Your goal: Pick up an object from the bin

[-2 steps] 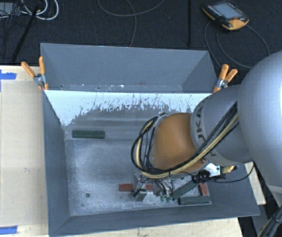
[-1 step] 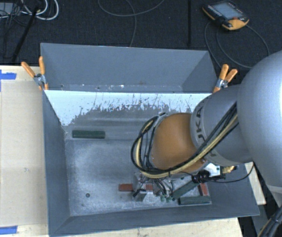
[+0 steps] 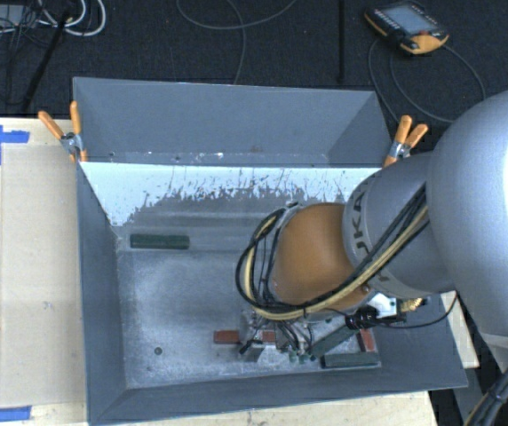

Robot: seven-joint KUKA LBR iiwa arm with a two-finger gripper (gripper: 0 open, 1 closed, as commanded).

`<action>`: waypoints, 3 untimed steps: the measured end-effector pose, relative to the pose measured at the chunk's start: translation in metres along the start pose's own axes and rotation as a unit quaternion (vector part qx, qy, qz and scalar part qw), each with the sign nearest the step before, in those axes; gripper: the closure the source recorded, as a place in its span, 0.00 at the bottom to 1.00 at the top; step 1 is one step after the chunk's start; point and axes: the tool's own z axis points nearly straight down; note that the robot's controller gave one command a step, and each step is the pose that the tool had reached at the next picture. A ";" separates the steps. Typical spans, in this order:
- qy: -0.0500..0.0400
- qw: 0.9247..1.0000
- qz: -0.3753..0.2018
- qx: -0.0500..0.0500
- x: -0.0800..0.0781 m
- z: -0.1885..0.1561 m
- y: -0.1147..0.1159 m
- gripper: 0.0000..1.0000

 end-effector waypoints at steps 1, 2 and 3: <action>0.000 1.000 0.000 0.000 0.000 0.000 0.000 1.00; 0.000 1.000 -0.009 0.001 0.010 -0.152 0.008 1.00; 0.000 1.000 -0.009 0.001 0.010 -0.152 0.008 0.00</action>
Offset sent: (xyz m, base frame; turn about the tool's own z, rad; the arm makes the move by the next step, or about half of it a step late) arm -0.0098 0.0083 0.1527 -0.0157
